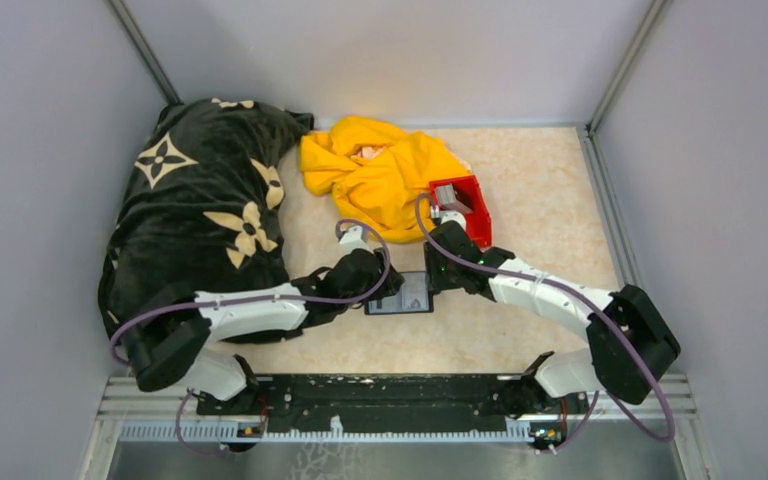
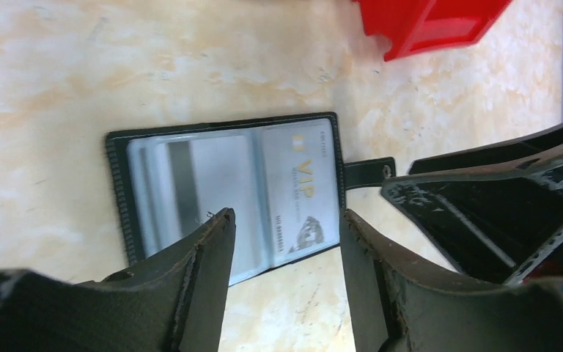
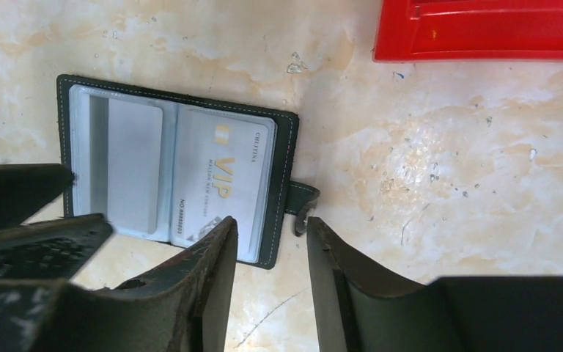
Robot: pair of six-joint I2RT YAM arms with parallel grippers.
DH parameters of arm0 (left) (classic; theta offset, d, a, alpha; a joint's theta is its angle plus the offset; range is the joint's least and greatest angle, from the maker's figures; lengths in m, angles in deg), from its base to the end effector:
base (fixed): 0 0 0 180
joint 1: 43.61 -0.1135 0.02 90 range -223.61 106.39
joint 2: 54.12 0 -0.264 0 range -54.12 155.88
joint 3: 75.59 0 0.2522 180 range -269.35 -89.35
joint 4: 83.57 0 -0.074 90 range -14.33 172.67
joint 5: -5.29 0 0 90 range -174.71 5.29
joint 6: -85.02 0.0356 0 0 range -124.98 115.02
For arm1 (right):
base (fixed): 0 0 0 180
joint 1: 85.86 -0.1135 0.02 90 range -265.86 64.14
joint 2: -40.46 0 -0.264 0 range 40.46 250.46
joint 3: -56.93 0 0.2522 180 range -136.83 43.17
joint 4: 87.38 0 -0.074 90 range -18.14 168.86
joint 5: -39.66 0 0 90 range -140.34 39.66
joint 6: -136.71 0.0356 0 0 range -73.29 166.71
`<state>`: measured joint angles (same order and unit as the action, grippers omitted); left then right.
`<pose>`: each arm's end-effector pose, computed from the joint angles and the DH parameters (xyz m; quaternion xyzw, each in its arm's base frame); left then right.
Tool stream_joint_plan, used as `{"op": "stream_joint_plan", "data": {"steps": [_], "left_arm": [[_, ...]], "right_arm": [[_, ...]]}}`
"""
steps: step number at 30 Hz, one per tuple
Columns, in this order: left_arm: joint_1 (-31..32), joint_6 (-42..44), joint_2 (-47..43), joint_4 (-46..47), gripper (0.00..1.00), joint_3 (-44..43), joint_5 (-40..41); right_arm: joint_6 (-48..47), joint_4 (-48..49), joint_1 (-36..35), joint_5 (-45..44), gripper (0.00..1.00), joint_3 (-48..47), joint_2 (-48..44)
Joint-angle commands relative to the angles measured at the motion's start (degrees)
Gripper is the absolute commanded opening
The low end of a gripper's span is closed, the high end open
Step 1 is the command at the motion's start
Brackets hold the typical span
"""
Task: Put the credit cards into the card holder
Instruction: Close the card holder at the center of the board.
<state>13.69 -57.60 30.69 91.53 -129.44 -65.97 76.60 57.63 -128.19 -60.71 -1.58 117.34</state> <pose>0.1715 -0.2460 0.1836 -0.0382 0.8809 -0.2844 0.3765 0.1998 0.1734 0.2037 -0.0742 0.9429 0.1152 0.3035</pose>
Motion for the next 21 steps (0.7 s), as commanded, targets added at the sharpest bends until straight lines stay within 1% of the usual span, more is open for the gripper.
{"op": "stream_joint_plan", "data": {"steps": [1, 3, 9, 12, 16, 21], "left_arm": [[0.2, -0.9, -5.8, -5.7, 0.62, 3.9, 7.5], [0.1, -1.6, -7.6, -6.9, 0.64, 5.7, 9.2], [-0.3, -3.7, -9.9, -9.6, 0.68, 9.0, 10.5], [-0.4, -4.4, -9.9, -8.5, 0.69, 10.7, 9.8], [-0.8, -4.6, -10.1, -6.4, 0.73, 12.5, 9.0], [-1.6, -4.3, -9.7, -4.4, 0.73, 13.6, 7.9]], "right_arm": [[0.7, 0.0, -1.0, -2.7, 0.42, 0.0, -3.3], [0.7, 0.1, -1.0, -3.1, 0.44, 0.3, -3.2], [0.7, 0.5, -1.0, -3.8, 0.45, 1.2, -2.0], [1.3, 1.6, -1.0, -3.1, 0.45, 2.1, -1.4], [2.7, 4.2, -1.1, -1.9, 0.47, 4.1, -1.0], [4.4, 8.0, -1.1, 0.5, 0.48, 6.2, 0.7]]}}
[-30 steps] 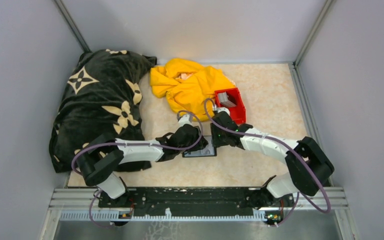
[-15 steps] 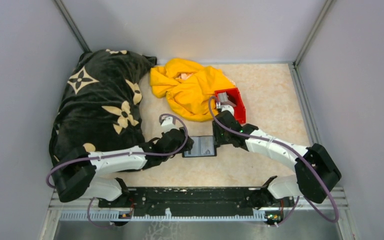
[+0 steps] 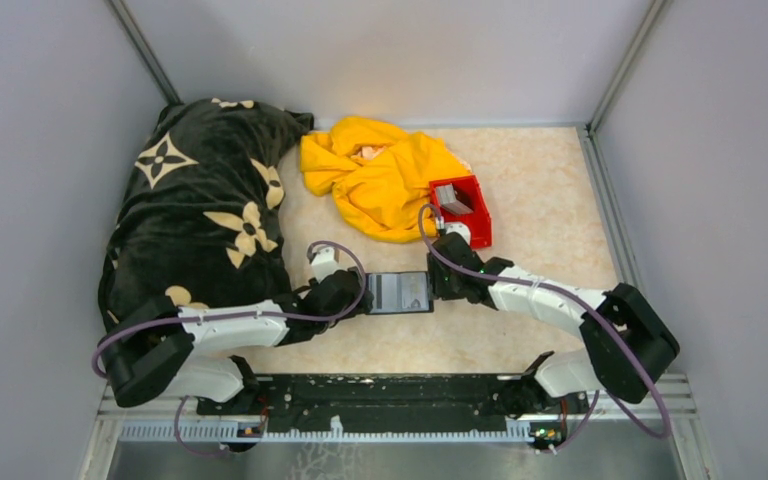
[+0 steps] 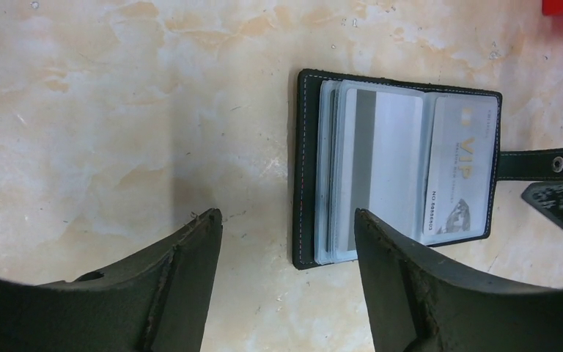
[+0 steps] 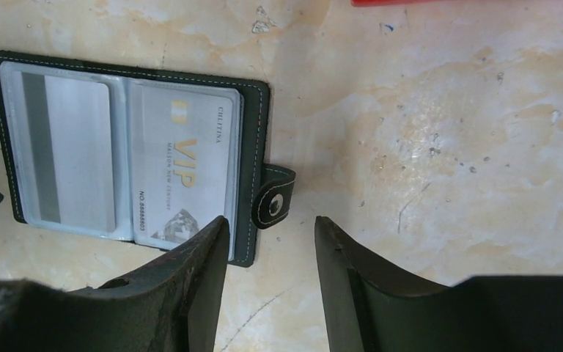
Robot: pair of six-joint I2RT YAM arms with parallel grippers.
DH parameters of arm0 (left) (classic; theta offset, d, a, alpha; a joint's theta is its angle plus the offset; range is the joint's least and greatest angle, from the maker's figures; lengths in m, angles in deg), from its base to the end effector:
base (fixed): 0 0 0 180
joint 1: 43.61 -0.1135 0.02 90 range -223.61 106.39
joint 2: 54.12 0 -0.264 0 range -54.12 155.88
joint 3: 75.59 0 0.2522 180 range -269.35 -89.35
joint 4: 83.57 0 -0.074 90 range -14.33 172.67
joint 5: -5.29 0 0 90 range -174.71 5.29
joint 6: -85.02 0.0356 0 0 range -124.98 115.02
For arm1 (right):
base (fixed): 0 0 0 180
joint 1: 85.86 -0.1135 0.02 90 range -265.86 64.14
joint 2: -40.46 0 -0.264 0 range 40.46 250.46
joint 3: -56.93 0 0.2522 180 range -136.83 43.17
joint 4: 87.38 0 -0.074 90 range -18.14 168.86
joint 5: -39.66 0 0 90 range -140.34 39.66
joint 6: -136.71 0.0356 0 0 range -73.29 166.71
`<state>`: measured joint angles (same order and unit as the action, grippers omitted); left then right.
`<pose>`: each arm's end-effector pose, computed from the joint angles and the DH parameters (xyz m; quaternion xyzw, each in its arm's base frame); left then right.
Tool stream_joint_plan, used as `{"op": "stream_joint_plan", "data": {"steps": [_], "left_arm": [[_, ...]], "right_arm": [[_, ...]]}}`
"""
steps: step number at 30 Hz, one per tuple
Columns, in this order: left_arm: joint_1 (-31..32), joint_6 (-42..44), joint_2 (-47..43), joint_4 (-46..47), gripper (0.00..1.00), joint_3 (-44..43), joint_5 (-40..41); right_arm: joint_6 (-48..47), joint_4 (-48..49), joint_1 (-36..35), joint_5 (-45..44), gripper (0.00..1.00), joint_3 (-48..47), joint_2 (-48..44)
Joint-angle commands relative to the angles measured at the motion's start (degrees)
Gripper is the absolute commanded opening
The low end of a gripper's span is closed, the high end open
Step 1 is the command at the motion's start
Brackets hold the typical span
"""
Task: Put the credit cards into the card holder
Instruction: Close the card holder at the center of the board.
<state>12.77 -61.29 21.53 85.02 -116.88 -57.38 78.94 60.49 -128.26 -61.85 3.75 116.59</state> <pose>0.1445 -0.1878 0.1512 -0.0884 0.9003 -0.1832 0.3849 0.1903 0.1642 0.1822 -0.0542 0.9480 0.1049 0.2954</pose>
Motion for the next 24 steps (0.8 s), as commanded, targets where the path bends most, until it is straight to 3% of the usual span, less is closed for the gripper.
{"op": "stream_joint_plan", "data": {"steps": [1, 16, 22, 24], "left_arm": [[-0.9, -0.7, -0.4, 2.5, 0.73, 1.3, -0.9], [-4.7, 0.3, 3.5, 15.9, 0.73, 6.2, -8.6], [-5.4, 0.9, 5.0, 19.7, 0.73, 7.2, -11.5], [-5.7, 0.9, 5.5, 21.9, 0.73, 7.8, -12.4]], "right_arm": [[2.4, 6.0, -0.9, 2.0, 0.48, 1.4, 1.7], [4.2, 16.2, -0.2, 1.7, 0.46, 7.2, 2.6], [4.9, 18.2, 0.1, 2.2, 0.21, 8.6, 2.8], [5.1, 18.8, 0.2, 2.5, 0.17, 9.3, 1.9]]}}
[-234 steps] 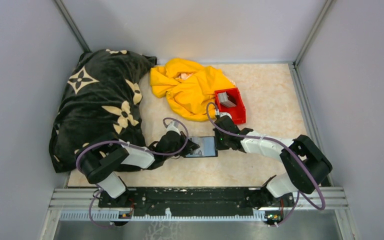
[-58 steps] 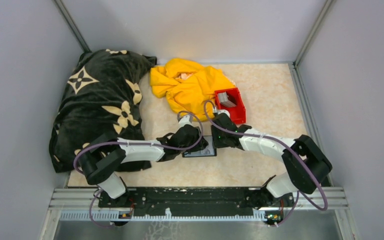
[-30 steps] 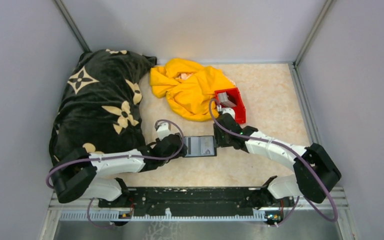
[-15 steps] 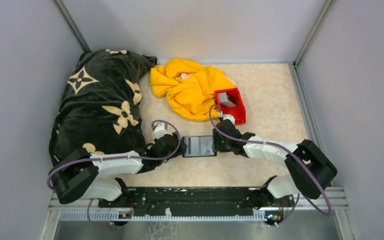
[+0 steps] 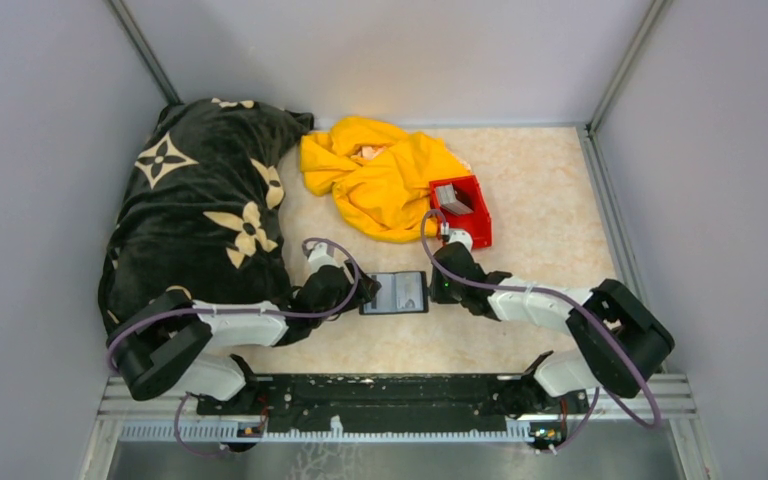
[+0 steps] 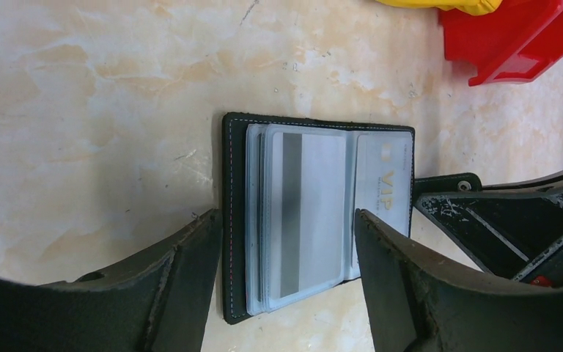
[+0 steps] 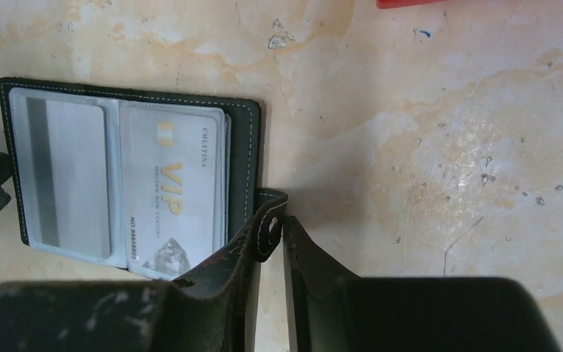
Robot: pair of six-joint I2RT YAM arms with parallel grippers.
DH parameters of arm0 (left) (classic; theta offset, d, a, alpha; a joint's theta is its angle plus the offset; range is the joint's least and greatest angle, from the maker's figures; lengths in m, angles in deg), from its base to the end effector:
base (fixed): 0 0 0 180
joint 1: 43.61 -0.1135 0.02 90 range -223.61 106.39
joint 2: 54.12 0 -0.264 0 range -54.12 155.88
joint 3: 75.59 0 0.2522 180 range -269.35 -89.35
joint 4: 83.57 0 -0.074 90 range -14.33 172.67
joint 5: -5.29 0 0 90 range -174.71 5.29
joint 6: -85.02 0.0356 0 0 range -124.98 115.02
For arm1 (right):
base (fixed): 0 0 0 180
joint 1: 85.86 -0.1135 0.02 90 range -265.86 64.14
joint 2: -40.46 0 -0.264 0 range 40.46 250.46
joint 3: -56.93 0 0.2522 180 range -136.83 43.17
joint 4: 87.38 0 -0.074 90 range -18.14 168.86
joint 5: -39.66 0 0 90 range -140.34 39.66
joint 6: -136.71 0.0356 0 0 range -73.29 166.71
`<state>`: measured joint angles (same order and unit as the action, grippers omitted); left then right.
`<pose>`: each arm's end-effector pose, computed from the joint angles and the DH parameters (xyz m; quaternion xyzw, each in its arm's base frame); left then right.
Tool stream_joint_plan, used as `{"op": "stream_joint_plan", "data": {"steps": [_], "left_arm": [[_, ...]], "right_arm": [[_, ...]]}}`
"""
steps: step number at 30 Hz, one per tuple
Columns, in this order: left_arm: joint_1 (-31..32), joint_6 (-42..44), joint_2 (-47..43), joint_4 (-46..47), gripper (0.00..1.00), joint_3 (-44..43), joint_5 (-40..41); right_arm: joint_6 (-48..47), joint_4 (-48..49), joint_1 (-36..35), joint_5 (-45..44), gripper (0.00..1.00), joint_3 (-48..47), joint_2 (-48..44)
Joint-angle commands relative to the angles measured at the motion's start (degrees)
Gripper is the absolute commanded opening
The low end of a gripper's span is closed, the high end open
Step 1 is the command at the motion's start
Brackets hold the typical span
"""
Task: Put the credit cards into the card holder
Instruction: Close the card holder at the center of the board.
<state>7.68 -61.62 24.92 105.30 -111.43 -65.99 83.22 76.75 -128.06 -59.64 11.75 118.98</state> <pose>0.1606 -0.1822 0.1393 -0.1166 0.8680 -0.2880 0.3873 0.1887 0.1633 0.1510 -0.0182 0.9345 0.1615 0.3168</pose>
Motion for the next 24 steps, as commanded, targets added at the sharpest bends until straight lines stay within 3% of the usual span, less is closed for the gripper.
{"op": "stream_joint_plan", "data": {"steps": [1, 24], "left_arm": [[-0.8, 1.2, 2.3, 2.6, 0.73, 2.8, -4.3], [-1.3, 1.2, -6.5, 10.6, 0.73, 6.0, -8.3]], "right_arm": [[0.8, 2.8, 0.0, 0.3, 0.16, 1.4, -1.0], [0.1, 2.9, 0.1, 0.9, 0.12, 1.4, -1.9]]}}
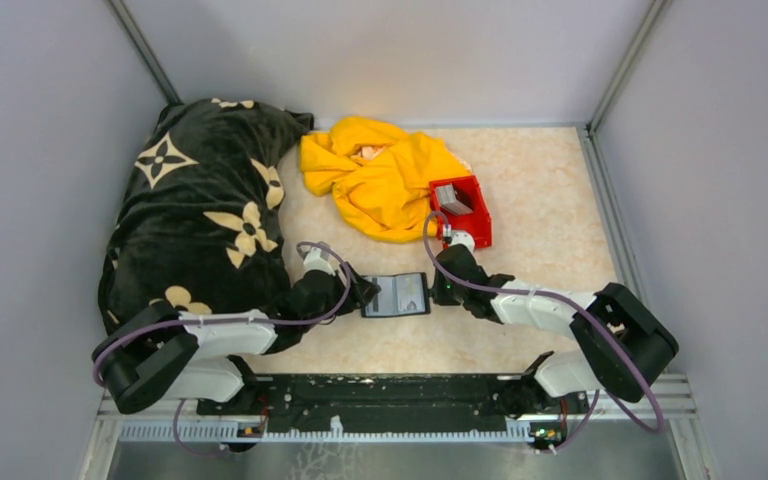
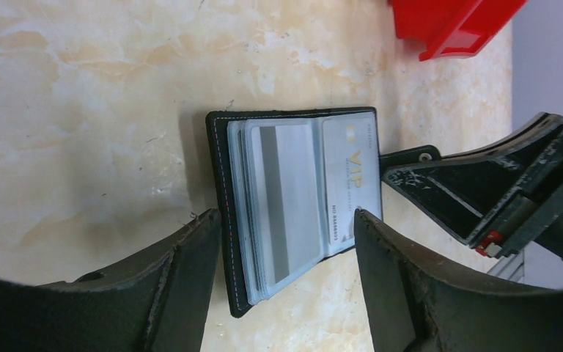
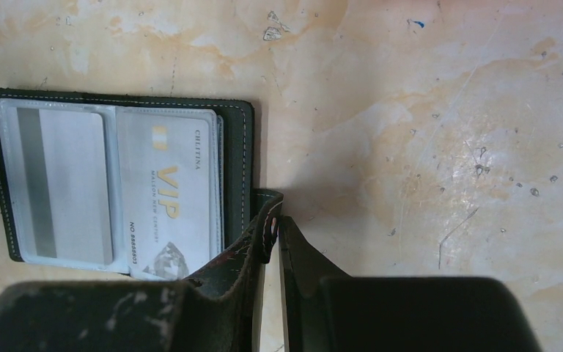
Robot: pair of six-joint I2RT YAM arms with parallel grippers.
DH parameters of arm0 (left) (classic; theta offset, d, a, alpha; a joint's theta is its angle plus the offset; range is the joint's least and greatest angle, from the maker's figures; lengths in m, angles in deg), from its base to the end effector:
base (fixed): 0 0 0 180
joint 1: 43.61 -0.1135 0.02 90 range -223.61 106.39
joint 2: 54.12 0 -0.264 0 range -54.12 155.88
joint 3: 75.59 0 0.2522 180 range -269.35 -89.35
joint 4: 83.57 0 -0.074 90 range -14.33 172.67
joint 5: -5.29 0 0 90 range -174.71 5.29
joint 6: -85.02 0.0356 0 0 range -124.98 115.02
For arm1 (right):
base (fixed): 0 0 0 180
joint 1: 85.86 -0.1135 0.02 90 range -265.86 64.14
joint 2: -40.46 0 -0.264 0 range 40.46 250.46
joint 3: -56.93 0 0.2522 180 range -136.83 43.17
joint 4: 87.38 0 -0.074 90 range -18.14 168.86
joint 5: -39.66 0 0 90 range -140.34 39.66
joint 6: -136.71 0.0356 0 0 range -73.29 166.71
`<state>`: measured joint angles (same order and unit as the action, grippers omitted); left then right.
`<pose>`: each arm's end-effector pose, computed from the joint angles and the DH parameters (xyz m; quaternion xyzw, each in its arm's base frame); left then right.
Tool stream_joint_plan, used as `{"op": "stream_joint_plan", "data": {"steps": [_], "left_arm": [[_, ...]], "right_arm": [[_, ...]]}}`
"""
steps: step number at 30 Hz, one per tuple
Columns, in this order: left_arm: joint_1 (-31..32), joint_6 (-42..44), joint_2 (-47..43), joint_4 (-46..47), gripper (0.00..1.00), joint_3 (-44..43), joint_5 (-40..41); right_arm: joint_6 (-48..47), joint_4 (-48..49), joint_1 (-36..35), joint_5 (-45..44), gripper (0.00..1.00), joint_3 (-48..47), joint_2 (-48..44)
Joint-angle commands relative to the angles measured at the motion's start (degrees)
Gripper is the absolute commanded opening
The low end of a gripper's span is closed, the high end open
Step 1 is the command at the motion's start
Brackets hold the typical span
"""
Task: Put the credit cards into the card holder
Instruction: Close the card holder at the center of the board.
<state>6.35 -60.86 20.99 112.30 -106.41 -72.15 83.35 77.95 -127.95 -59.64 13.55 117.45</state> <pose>0.1528 -0.1698 0.1408 -0.1000 0.8499 -0.3493 0.3818 0.1844 0.1588 0.1497 -0.0154 0.9317 0.1665 0.3224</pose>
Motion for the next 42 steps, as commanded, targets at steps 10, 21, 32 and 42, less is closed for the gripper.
{"op": "stream_joint_plan", "data": {"steps": [10, 21, 32, 42], "left_arm": [[0.0, 0.4, -0.9, 9.0, 0.73, 0.7, -4.9], [0.0, 0.5, 1.4, 14.0, 0.72, -1.0, -8.9], [0.1, -0.2, 2.3, 17.0, 0.72, -1.4, -10.6], [0.1, -1.7, 8.2, 23.1, 0.73, -3.5, -14.1]], "right_arm": [[-0.3, 1.5, 0.0, 1.2, 0.12, -0.6, -0.3], [-0.6, 0.9, 0.0, 0.6, 0.12, -0.7, -0.2], [-0.9, -0.1, -0.1, -0.1, 0.12, -1.5, 0.2], [-1.0, -0.9, 0.0, -0.7, 0.11, -1.8, -0.1]]}}
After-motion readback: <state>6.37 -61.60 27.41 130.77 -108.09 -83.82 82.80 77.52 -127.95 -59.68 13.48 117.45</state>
